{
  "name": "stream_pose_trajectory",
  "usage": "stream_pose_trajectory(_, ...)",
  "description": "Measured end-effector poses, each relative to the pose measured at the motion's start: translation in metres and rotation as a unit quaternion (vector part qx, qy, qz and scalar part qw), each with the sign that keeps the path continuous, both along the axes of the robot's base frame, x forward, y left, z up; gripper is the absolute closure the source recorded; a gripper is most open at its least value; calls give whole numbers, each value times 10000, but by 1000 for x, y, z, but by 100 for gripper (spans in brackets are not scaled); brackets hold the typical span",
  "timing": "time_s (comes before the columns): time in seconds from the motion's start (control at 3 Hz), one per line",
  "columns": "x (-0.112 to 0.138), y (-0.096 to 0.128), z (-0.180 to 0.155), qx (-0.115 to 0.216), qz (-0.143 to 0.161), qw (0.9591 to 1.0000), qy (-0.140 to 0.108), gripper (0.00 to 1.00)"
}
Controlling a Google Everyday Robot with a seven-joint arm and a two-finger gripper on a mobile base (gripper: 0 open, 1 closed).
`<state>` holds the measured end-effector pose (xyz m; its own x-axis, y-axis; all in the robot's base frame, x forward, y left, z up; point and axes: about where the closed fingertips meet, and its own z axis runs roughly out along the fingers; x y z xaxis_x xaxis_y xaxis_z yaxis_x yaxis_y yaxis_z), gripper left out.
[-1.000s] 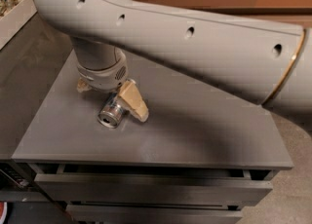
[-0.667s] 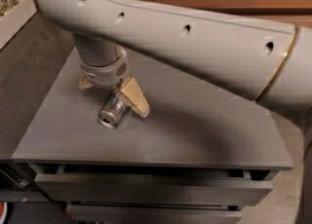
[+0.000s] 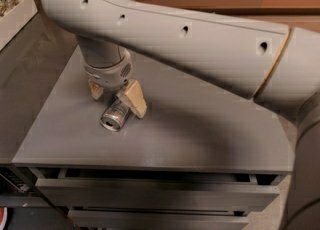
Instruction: Pick redbull can
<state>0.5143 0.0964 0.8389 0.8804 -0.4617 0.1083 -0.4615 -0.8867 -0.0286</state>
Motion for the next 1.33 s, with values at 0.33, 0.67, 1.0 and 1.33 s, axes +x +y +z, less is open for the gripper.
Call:
stream_pose_trajectory(0.33, -1, 0, 0, -11, 48, 10000, 34, 48)
stream_pose_trajectory(0.67, -3, 3, 9, 79, 101, 9999, 40, 72)
stream_pose_trajectory(1.0, -5, 8, 28, 272, 111, 9996, 20, 94)
stream_pose_trajectory(1.33, 0, 9, 54, 517, 61, 9986, -54, 100)
